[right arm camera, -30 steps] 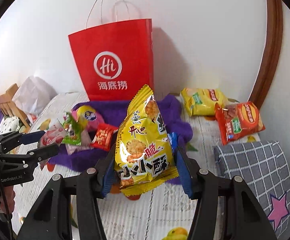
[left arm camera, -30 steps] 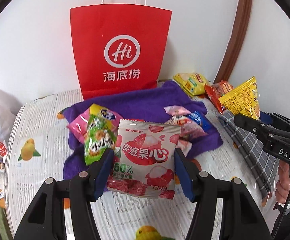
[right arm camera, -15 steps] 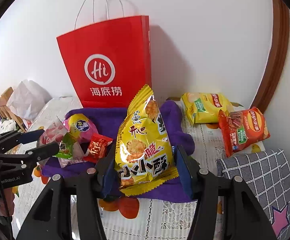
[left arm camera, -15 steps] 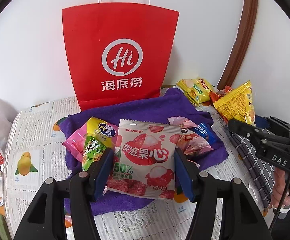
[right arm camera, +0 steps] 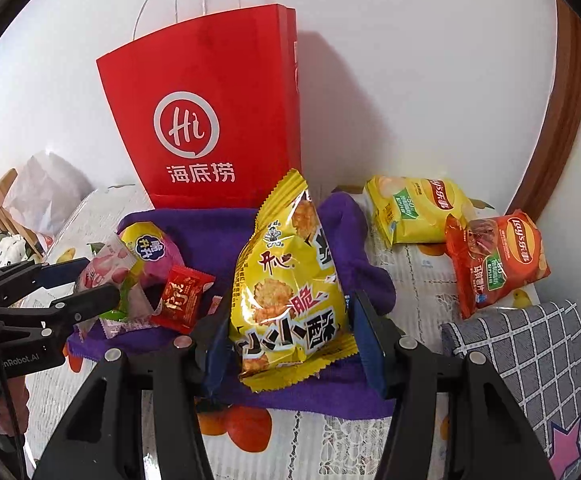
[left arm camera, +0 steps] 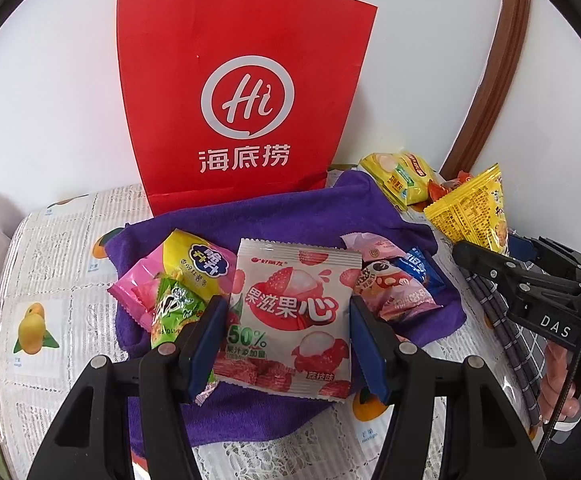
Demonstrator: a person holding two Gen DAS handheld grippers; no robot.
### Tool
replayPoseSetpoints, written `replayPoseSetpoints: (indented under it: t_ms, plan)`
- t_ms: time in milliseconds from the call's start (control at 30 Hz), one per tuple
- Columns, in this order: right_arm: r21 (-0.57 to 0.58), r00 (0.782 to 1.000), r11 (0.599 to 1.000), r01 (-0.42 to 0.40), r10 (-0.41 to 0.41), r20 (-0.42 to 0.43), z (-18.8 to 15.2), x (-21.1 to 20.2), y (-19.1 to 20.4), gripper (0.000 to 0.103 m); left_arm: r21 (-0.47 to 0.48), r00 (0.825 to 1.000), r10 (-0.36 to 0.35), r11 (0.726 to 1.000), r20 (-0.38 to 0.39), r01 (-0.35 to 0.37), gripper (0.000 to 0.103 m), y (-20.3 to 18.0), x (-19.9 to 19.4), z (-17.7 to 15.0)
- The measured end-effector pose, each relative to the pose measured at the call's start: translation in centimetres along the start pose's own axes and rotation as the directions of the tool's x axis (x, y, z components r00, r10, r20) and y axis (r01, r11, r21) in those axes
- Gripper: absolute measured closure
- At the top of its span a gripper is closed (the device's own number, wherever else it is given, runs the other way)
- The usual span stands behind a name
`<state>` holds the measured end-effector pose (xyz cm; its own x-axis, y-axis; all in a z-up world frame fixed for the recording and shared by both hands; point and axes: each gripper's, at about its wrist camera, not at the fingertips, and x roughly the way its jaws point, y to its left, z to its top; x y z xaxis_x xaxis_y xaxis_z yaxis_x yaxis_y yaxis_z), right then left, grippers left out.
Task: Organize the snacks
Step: 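Carry the lychee packet over the purple towel while the right carries the yellow bag there, then open the right gripper to drop the yellow bag while the left drops the lychee packet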
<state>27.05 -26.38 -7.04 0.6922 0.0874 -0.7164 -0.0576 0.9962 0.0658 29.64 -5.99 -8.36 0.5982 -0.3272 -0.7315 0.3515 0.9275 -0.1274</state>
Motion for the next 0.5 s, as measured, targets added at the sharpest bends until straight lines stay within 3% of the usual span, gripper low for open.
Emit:
replayPoseSetpoints:
  t_ms: [500]
  plan:
    - [-0.001, 0.999, 0.999, -0.039, 0.039, -0.030, 1.2, 3.4, 0.1, 0.048, -0.019, 1.000, -0.014, 1.000, -0.025, 0.014, 0.044, 0.0, 2.3, 0.5]
